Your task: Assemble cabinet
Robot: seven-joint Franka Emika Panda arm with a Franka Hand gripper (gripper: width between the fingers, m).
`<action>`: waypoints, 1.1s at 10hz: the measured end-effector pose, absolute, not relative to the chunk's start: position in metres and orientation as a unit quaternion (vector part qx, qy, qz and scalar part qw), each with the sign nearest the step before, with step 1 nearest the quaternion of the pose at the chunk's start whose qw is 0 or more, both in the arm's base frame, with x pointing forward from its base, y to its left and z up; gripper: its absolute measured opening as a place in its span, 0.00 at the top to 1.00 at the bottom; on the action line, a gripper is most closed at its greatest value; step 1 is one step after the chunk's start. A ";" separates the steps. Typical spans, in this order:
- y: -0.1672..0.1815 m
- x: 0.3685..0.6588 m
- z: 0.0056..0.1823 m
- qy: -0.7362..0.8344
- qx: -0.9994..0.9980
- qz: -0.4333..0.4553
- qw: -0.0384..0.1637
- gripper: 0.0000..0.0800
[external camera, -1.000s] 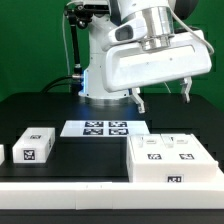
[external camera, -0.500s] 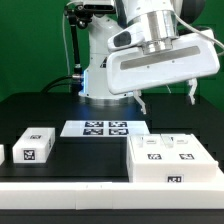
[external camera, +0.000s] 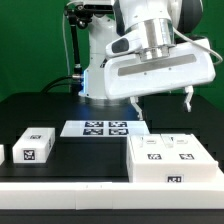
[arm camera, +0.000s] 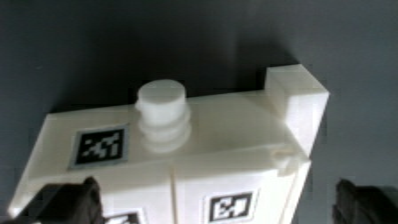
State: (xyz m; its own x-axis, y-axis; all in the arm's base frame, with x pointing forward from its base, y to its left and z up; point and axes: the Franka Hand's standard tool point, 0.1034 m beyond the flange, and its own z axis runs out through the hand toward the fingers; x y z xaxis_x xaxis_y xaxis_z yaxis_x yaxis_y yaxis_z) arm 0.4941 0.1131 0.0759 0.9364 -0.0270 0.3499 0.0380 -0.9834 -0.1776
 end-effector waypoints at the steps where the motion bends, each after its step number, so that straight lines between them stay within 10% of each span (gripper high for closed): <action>1: 0.117 0.496 0.078 -0.002 -0.971 -0.222 0.092 0.19; 11: 0.104 0.464 0.042 -0.037 -0.981 -0.179 0.063 0.19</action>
Offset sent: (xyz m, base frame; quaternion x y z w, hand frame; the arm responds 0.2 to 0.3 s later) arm 0.0000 0.0000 0.0000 0.0000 0.1296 0.0000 0.9916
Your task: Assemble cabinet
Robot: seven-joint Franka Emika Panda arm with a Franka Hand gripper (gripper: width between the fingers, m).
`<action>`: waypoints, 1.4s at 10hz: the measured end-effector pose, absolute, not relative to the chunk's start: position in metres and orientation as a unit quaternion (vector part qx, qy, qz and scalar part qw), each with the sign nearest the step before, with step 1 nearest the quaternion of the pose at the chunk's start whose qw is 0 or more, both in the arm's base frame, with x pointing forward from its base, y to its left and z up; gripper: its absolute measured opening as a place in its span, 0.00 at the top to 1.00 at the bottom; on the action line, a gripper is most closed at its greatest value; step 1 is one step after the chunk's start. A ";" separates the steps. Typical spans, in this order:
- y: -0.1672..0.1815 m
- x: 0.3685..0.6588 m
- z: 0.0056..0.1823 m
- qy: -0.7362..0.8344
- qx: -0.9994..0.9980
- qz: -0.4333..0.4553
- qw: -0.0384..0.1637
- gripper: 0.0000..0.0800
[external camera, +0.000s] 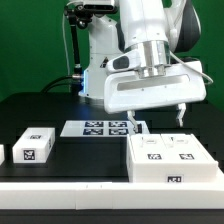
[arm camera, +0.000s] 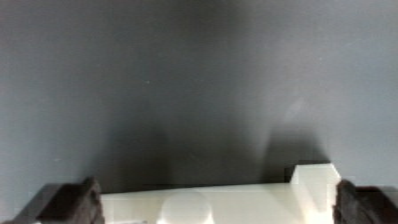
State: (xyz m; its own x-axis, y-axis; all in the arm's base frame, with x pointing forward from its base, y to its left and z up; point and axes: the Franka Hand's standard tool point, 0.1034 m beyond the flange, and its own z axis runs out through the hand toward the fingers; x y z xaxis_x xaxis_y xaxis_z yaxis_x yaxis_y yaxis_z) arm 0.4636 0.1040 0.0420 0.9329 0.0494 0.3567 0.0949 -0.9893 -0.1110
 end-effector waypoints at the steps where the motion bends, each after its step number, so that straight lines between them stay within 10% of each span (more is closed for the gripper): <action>1: 0.104 0.463 0.042 -0.037 -0.981 -0.179 0.063 0.19; 6: 0.115 0.466 0.013 -0.058 -0.983 -0.165 0.048 0.19; 14: 0.101 0.482 0.014 -0.041 -0.984 -0.166 0.049 0.19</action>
Offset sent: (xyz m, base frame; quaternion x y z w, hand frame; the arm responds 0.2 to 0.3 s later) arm 0.0234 -0.0169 -0.0273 -0.1320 0.0852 -0.1016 0.9823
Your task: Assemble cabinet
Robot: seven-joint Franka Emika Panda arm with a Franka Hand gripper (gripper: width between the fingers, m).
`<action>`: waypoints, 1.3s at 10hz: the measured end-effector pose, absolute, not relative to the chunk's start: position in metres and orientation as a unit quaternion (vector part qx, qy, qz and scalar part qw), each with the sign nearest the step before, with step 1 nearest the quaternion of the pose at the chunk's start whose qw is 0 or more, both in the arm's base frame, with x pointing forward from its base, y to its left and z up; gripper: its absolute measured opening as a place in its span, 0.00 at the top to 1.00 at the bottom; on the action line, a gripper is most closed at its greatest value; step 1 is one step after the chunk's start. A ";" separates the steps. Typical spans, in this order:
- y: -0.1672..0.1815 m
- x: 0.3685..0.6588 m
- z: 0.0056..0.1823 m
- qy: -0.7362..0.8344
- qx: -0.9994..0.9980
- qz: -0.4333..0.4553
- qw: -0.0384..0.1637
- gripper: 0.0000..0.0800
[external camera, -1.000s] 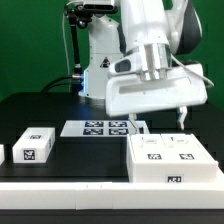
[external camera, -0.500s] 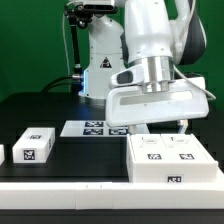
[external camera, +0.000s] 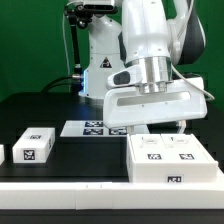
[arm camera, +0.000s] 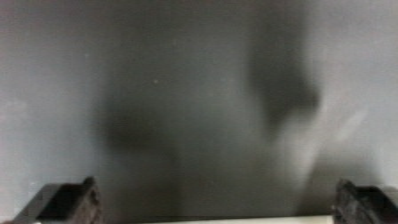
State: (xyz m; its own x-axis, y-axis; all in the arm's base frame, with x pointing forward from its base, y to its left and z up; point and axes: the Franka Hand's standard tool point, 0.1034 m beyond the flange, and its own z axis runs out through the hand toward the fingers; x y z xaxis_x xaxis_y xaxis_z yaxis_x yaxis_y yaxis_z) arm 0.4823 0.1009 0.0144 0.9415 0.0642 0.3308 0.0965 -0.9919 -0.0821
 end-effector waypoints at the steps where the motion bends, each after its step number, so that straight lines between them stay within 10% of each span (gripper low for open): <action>1: 0.100 0.487 0.016 -0.029 -0.984 -0.170 0.048 0.19; 9: 0.098 0.495 0.013 -0.019 -0.983 -0.176 0.049 0.22; 11: 0.098 0.494 0.013 -0.019 -0.983 -0.176 0.049 0.67; 13: 0.097 0.493 0.012 -0.017 -0.983 -0.175 0.048 0.76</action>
Offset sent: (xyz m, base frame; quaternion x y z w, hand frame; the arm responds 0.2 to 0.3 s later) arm 0.0176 0.0013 0.0066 -0.0043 0.0078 0.0121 0.9999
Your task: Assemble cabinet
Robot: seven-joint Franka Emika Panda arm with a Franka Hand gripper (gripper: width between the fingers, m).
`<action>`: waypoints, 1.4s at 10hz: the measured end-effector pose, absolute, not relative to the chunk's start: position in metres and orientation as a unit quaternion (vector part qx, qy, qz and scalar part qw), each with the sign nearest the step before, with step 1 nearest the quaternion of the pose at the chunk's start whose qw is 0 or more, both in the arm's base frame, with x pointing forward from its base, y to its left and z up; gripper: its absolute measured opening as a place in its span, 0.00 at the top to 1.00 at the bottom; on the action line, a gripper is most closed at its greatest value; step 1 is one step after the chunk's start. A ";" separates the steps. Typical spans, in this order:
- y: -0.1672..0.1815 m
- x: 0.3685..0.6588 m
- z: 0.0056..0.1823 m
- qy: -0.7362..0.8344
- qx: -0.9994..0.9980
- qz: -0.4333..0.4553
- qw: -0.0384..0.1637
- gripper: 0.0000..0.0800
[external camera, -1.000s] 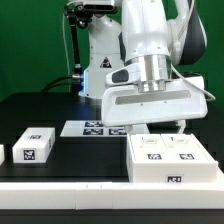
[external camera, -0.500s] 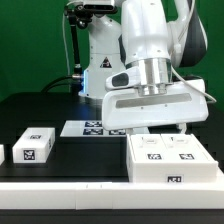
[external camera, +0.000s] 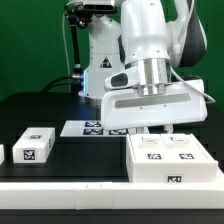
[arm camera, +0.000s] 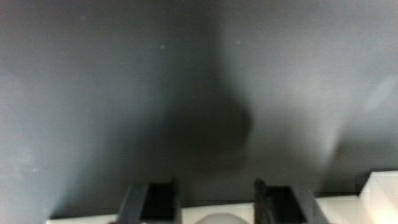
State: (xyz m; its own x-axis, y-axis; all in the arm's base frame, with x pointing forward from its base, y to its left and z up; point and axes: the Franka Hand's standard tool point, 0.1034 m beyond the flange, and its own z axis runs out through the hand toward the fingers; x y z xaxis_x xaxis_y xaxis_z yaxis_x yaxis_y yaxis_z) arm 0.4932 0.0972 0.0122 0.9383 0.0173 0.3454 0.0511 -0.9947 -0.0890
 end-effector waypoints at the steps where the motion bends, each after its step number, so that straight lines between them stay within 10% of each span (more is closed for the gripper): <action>1: 0.097 0.493 0.012 -0.018 -0.983 -0.174 0.048 0.76; 8: 0.098 0.492 0.013 -0.017 -0.984 -0.170 0.050 0.77; 12: 0.102 0.507 0.099 -0.014 -0.993 -0.091 0.078 0.77; 14: 0.100 0.508 0.097 -0.012 -0.993 -0.091 0.077 0.77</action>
Offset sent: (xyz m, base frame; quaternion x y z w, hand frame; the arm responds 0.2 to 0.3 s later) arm 0.0000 0.0000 0.0000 0.0000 0.0000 0.0000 1.0000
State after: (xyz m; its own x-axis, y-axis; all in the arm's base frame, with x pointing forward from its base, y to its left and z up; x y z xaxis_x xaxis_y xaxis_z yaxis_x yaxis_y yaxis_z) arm 0.5084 0.0997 0.0969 0.9833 0.0089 0.1818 0.0368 -0.9879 -0.1505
